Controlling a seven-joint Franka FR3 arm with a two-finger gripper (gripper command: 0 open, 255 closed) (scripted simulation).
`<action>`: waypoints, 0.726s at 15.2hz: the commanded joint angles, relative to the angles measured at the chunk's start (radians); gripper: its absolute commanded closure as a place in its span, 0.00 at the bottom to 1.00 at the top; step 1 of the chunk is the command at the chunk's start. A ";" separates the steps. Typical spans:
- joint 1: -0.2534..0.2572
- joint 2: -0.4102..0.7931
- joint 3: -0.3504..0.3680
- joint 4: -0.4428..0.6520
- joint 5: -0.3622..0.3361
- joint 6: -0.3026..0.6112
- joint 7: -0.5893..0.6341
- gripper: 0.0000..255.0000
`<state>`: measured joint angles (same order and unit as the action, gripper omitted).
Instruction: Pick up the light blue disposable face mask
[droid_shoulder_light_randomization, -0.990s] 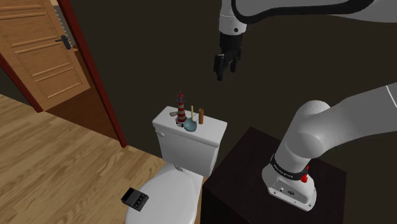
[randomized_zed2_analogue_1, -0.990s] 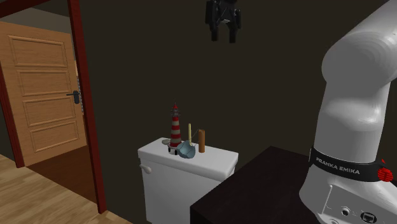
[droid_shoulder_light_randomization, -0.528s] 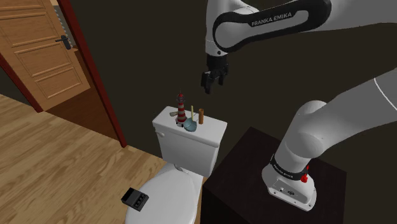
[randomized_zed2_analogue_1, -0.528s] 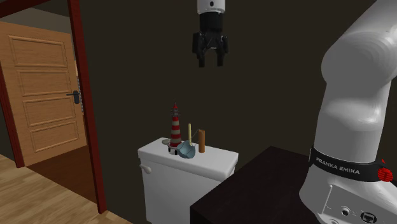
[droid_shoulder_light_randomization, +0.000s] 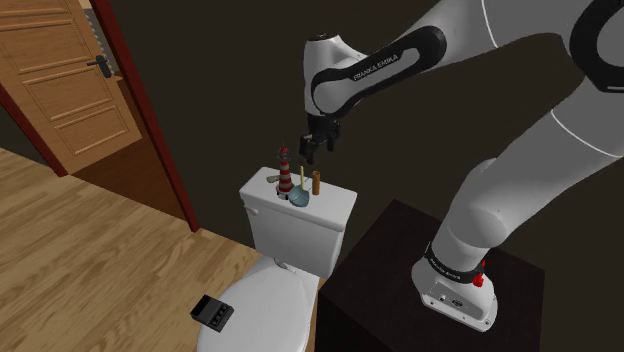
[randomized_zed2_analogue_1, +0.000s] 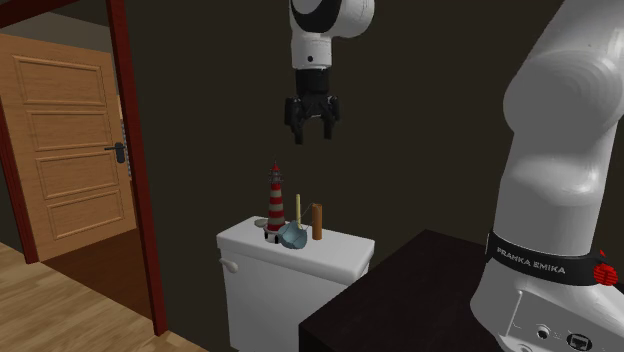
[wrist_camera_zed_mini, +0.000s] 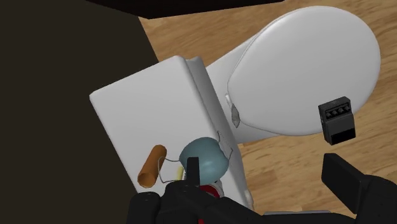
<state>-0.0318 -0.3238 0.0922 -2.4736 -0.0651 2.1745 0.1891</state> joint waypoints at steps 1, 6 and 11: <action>-0.007 0.080 0.008 0.005 -0.015 0.077 0.026 0.00; -0.023 0.275 0.014 0.058 -0.066 0.218 0.091 0.00; -0.027 0.477 0.004 0.146 -0.133 0.328 0.164 0.00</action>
<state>-0.0588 0.1146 0.0996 -2.3424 -0.1839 2.4793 0.3377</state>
